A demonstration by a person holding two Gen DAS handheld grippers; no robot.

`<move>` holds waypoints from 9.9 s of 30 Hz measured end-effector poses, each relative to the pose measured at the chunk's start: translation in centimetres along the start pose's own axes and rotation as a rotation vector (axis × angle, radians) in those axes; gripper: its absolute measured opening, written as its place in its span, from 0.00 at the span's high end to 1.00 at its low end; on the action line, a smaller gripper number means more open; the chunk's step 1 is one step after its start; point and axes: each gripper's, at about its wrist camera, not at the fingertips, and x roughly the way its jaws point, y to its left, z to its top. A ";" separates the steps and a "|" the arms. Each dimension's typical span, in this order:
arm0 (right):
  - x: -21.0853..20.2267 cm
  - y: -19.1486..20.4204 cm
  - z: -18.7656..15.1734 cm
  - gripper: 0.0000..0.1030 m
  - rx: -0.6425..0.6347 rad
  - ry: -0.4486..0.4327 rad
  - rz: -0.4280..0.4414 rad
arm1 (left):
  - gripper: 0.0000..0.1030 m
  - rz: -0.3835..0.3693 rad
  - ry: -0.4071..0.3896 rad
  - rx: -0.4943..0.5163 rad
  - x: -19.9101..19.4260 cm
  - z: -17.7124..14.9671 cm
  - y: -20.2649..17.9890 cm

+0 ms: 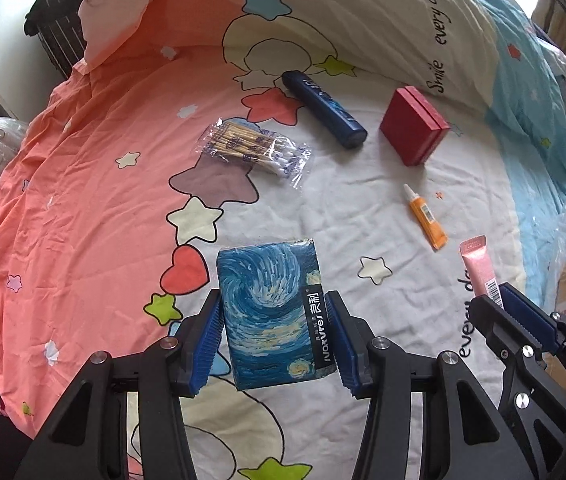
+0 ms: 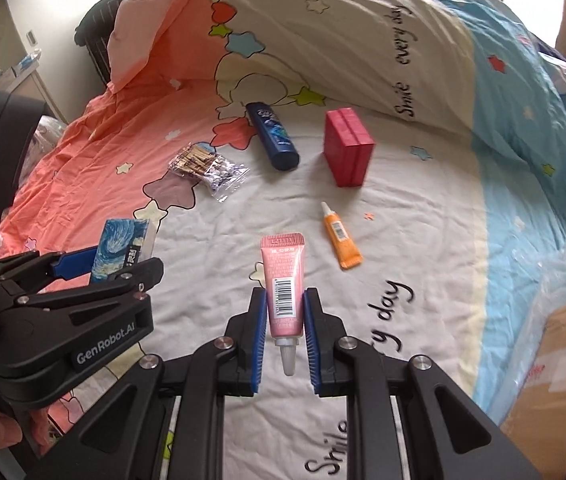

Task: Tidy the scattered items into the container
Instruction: 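Carry the tissue pack and pink tube in both grippers over the cardboard box, then open both grippers to drop the tissue pack and pink tube into the box, then withdraw both open grippers from the box back over the bed, then move the left gripper to the cotton swab bag and the right to the orange glue tube, then grasp the cotton swab bag with the left gripper while the right gripper grasps the orange glue tube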

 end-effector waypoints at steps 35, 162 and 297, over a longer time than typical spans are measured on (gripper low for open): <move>-18.8 -12.0 -8.6 0.83 0.275 -0.215 -0.191 | 0.50 -0.136 -0.155 0.423 -13.5 -8.0 -18.2; -14.0 -7.5 -10.2 0.50 0.235 -0.038 -0.256 | 0.17 -0.137 -0.040 0.229 -10.2 -6.2 -8.4; 13.4 -3.9 4.9 0.72 -0.084 0.120 -0.010 | 0.32 -0.016 0.019 -0.366 15.0 14.0 5.4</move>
